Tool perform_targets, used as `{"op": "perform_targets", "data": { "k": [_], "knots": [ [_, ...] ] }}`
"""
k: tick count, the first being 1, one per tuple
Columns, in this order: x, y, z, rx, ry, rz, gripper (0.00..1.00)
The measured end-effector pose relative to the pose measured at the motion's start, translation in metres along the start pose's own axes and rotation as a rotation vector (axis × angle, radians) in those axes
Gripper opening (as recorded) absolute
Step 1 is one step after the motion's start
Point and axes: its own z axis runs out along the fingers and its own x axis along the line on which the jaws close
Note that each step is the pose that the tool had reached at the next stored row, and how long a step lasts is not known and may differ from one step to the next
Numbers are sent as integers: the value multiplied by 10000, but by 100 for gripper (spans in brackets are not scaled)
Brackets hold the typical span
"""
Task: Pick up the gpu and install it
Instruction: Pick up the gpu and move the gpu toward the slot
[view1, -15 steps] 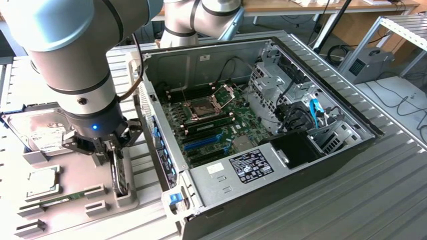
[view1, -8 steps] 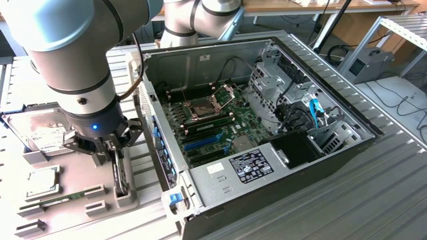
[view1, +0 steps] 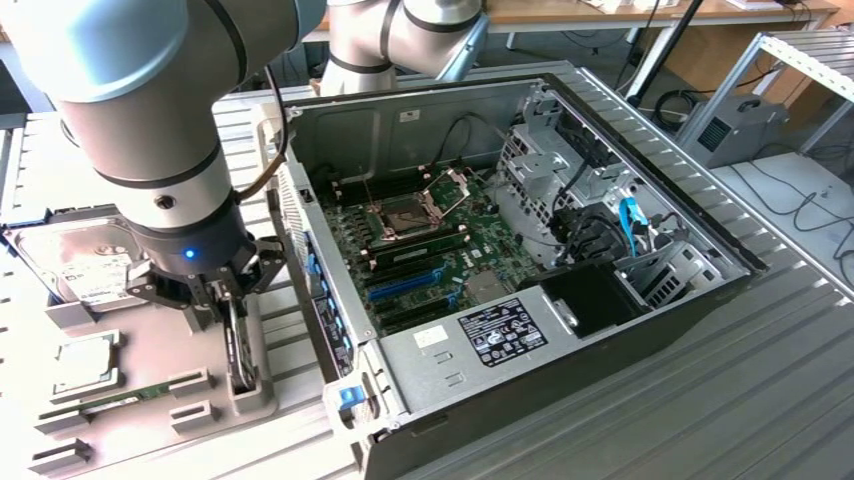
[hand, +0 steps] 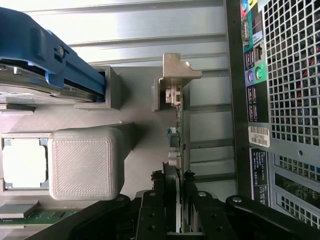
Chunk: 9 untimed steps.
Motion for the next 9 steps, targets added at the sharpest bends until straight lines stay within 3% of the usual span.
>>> {"op": "perform_targets", "data": {
  "k": [9],
  "knots": [
    [-1, 1, -25, -2, -1, 0, 26]
  ]
}}
